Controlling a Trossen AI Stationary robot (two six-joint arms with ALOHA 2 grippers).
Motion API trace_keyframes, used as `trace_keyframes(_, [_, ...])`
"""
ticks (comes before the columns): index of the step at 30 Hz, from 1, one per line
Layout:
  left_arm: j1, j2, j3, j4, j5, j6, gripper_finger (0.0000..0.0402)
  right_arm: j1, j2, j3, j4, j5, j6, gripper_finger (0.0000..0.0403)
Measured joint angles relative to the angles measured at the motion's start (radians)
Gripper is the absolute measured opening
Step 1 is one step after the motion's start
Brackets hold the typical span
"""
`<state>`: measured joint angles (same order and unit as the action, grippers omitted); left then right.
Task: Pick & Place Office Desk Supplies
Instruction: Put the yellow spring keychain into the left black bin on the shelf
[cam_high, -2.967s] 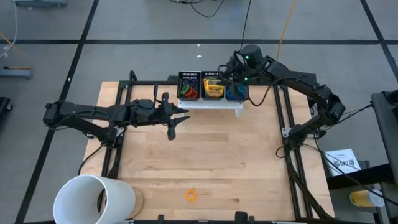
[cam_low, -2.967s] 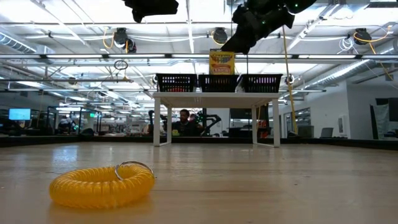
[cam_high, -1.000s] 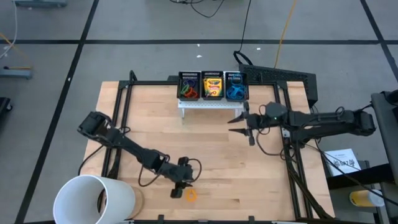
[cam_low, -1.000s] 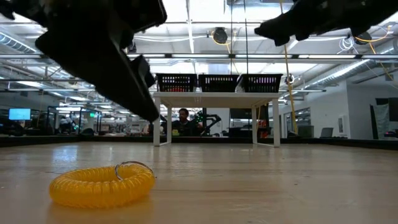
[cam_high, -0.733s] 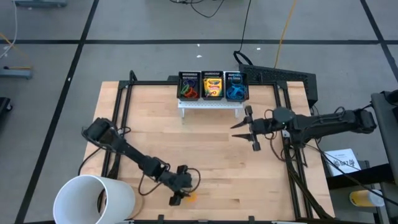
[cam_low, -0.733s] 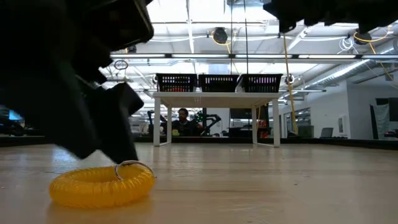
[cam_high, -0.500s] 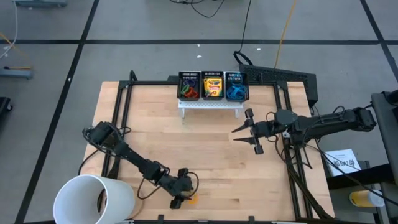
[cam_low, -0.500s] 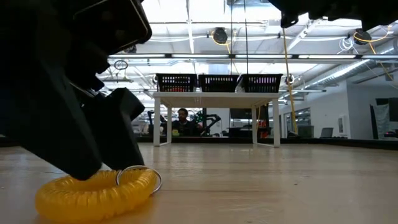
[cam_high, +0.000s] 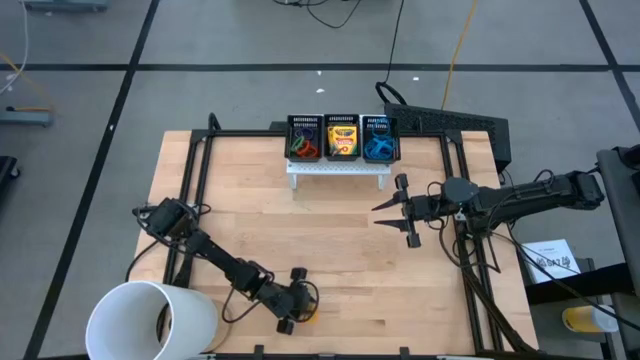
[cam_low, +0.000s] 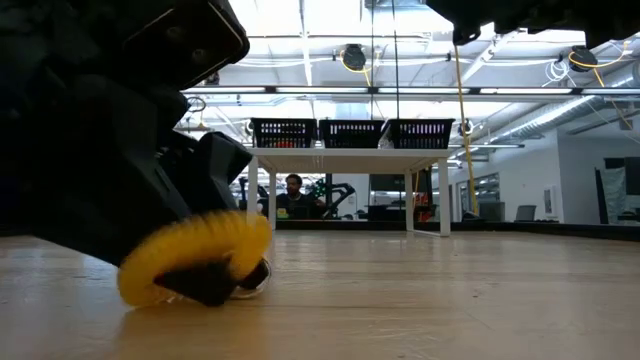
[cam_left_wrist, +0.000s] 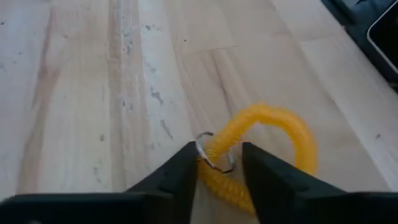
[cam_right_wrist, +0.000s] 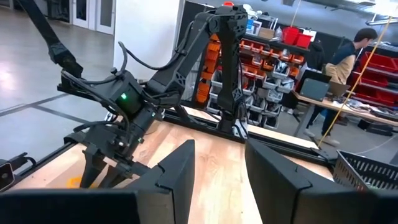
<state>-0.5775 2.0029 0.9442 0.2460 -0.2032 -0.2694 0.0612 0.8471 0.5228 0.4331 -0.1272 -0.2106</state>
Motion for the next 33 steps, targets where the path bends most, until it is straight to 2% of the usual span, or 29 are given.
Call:
trace_keyframes(8, [0.03,-0.001,-0.003,-0.003,0.0,0.007,0.0019,0.0,0.0,0.0,-0.004,0.0,-0.013,0.013])
trace_keyframes(13, [0.049,-0.016,-0.005,0.007,-0.047,0.011,0.0031,0.0,0.0,0.0,-0.004,0.0,0.017,0.013])
trace_keyframes(18, [0.085,-0.102,-0.011,-0.033,-0.133,0.072,0.0026,0.0,-0.009,0.0,-0.006,-0.003,0.088,0.013])
trace_keyframes(23, [0.129,-0.27,-0.007,-0.127,-0.141,0.078,0.0016,0.0,-0.045,0.002,-0.059,-0.003,0.127,0.013])
trace_keyframes(28, [0.174,-0.443,-0.008,-0.184,-0.234,0.167,0.0025,0.0,-0.091,0.002,-0.162,-0.003,0.128,0.013])
trace_keyframes(33, [0.266,-0.601,-0.006,-0.176,-0.31,0.249,0.002,0.0,-0.122,0.002,-0.206,-0.003,0.128,0.013])
